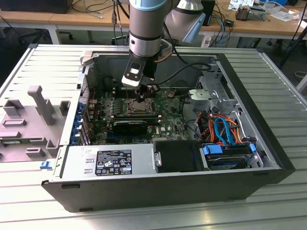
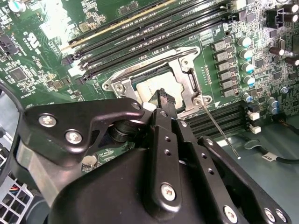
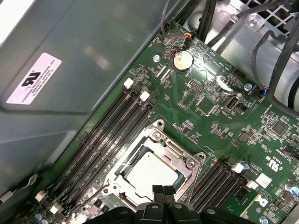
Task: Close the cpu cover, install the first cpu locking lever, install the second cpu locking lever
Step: 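Install the second cpu locking lever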
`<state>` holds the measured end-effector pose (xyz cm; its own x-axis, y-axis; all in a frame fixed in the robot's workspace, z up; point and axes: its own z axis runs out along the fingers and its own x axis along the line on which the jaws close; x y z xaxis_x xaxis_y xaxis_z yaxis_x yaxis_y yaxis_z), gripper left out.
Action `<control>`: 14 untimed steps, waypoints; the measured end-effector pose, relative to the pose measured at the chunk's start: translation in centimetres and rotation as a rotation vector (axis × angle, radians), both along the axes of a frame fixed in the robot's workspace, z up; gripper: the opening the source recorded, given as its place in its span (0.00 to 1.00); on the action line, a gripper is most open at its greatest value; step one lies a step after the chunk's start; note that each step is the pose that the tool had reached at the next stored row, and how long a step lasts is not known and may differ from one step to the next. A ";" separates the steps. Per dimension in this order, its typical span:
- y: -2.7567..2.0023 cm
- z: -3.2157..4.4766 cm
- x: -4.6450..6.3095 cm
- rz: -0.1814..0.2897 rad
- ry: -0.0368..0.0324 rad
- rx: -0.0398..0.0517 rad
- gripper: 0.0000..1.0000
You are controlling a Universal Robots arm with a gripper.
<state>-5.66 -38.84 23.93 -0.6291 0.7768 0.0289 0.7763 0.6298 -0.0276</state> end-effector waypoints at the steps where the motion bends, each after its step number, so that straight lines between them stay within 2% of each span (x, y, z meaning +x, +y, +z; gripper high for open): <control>1: 0.00 0.00 0.0 0.004 0.0000 0.0000 0.11; 14: 0.00 0.00 0.0 0.036 0.0000 0.0000 0.11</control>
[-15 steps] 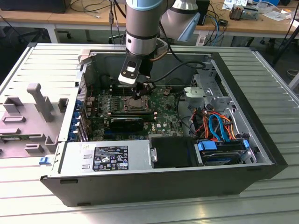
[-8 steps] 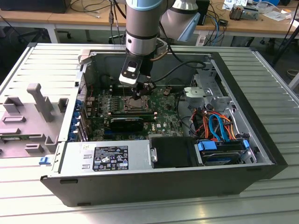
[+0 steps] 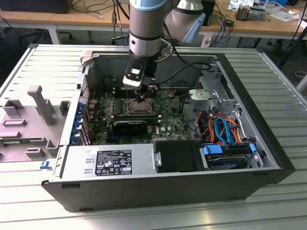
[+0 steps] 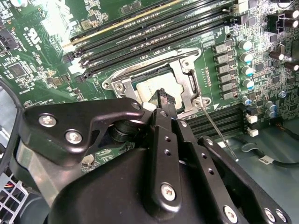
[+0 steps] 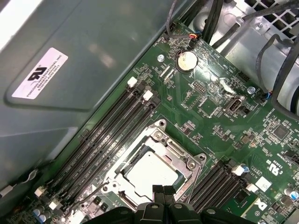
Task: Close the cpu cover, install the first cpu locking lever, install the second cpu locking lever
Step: 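Install the second cpu locking lever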
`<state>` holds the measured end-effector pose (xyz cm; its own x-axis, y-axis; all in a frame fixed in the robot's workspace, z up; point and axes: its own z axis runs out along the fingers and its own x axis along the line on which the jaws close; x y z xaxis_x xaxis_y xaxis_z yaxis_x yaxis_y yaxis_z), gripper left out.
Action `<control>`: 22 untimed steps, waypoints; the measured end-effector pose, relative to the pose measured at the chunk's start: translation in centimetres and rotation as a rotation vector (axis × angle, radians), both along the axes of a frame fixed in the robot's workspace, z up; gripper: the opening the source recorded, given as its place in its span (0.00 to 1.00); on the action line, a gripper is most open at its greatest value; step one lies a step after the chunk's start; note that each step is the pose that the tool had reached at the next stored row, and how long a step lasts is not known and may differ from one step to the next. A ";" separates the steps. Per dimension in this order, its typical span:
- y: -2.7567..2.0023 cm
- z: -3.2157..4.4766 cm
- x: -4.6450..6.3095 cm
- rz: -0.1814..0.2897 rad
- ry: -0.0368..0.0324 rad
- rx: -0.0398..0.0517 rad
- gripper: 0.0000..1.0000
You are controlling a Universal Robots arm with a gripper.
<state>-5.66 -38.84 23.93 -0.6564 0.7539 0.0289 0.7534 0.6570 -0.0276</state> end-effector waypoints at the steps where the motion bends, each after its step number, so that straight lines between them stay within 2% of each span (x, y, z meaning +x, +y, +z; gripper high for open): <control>1: 0.00 0.00 0.0 0.002 0.0000 0.0001 0.11; 7: 0.00 0.00 0.0 0.016 0.0000 0.0000 0.11; 22: 0.00 0.00 0.0 0.108 0.0000 0.0000 0.11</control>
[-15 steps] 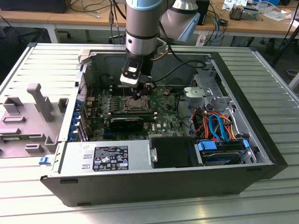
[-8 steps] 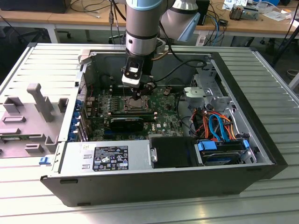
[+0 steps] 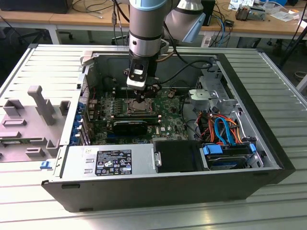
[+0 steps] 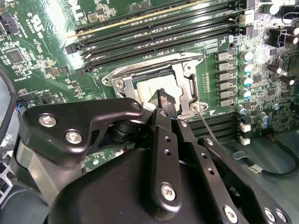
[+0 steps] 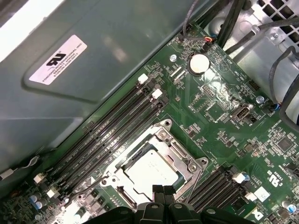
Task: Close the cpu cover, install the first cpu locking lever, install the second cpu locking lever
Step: 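Install the second cpu locking lever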
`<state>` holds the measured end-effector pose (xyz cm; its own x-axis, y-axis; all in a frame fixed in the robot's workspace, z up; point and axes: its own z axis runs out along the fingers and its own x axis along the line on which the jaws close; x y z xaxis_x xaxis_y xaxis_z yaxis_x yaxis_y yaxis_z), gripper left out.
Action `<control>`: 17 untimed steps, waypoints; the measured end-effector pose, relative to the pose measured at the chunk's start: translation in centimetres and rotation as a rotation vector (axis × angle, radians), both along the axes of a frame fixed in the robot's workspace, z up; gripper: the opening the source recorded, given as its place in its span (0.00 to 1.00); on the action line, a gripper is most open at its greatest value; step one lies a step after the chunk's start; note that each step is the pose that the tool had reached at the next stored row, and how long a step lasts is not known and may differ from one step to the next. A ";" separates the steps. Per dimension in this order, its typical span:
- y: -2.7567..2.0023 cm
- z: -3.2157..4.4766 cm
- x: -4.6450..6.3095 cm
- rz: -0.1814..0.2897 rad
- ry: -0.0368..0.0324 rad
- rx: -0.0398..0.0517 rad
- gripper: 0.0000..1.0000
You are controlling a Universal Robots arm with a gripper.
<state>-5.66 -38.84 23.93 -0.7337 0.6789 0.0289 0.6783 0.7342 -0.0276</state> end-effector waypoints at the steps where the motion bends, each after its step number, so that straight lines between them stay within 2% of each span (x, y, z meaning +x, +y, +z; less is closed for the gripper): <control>1: 0.00 0.00 0.0 0.004 0.0000 0.0000 0.11; 17: 0.00 0.00 0.0 0.083 0.0000 0.0000 0.11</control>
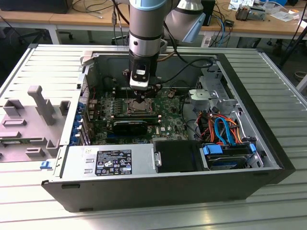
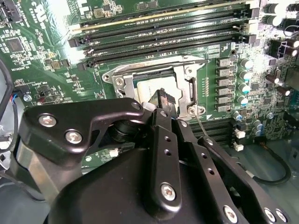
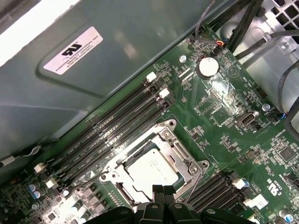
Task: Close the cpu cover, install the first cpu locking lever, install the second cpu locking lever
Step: 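Install the second cpu locking lever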
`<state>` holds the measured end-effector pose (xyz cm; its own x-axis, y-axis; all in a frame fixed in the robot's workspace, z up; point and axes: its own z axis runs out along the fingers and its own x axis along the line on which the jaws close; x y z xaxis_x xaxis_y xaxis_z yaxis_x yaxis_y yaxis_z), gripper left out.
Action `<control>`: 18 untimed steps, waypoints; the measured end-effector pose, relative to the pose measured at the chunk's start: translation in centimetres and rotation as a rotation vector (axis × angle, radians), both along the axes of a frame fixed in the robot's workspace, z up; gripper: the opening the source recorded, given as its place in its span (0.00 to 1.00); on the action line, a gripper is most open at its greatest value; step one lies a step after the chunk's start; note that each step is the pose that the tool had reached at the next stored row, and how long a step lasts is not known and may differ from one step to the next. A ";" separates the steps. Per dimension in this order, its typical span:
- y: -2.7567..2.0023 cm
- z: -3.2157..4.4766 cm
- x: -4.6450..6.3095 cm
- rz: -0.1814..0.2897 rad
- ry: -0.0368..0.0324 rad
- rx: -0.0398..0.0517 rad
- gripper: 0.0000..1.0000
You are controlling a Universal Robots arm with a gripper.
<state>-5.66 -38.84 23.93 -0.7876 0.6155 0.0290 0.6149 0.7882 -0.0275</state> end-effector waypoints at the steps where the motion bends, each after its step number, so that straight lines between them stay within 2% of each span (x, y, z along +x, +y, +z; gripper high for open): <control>1: 0.00 0.00 0.0 0.005 0.0000 0.0000 0.11; 11: 0.00 0.00 0.0 0.077 0.0001 -0.0001 0.11; 18: 0.00 0.00 0.0 0.108 0.0000 0.0000 0.11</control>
